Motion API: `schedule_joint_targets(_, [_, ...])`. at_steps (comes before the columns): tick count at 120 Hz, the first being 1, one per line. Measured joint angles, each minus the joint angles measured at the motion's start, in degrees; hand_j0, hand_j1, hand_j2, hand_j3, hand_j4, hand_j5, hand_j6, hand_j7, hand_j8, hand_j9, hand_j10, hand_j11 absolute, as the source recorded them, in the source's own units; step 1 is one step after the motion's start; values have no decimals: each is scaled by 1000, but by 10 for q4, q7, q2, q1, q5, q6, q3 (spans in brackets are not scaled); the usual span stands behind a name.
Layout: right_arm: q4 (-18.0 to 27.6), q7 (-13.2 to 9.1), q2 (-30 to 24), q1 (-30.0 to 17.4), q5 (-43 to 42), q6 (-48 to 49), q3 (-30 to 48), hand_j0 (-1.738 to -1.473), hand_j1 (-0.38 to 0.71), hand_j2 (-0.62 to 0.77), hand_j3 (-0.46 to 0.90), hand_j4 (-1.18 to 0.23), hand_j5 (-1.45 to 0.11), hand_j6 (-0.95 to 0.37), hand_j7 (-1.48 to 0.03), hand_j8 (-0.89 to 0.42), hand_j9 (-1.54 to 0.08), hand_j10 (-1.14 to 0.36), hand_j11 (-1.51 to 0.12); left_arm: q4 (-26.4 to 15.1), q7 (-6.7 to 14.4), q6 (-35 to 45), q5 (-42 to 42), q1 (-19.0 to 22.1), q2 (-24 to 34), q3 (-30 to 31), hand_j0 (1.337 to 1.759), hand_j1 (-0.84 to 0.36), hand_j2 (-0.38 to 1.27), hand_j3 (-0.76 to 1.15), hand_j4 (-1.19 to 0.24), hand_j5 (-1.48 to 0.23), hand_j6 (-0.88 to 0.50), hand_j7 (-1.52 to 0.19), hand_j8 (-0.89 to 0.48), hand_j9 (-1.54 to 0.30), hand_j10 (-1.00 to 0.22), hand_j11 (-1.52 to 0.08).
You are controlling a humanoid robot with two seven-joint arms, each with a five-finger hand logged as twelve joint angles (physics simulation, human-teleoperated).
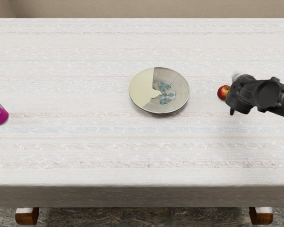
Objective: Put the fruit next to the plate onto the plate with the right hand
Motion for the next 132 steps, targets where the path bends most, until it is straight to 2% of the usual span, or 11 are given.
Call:
schedule_joint_targets(24, [-6,0,8,5,-11,-4,12,-1658,-326,-3,0,-22,-26,-23,-26,-22,-26,-22,-26,0,0,0,0,0,0,0,1658,349,0,0,-1,0,-1,0,-1,0,0,0])
schedule_joint_targets(46, [-54,0,41,0,-18,-4,18,-1658,-241,-17,0,-93,-118,-94,-118,-93,-118,-92,-118,0,0,0,0,0,0,1,1658,349,0,0,-1,0,-1,0,-1,0,0,0])
schedule_joint_targets(69, [-80,0,65,-11,-20,-4,19,-1658,-179,-27,0,-145,-185,-146,-185,-145,-185,-144,-185,1,0,0,0,0,0,1,1658,349,0,0,-1,0,-1,0,-1,0,0,0])
schedule_joint_targets(102, [-83,0,77,-18,-14,43,70,-1658,-150,-32,0,-170,-218,-171,-217,-170,-218,-169,-217,1,0,0,0,0,0,1,1658,349,0,0,-1,0,-1,0,-1,0,0,0])
schedule_joint_targets(132, [-74,0,52,-21,-14,65,101,-1658,-143,-33,0,-175,-224,-176,-224,-175,-224,-174,-224,1,0,0,0,0,0,1,1658,349,0,0,-1,0,-1,0,-1,0,0,0])
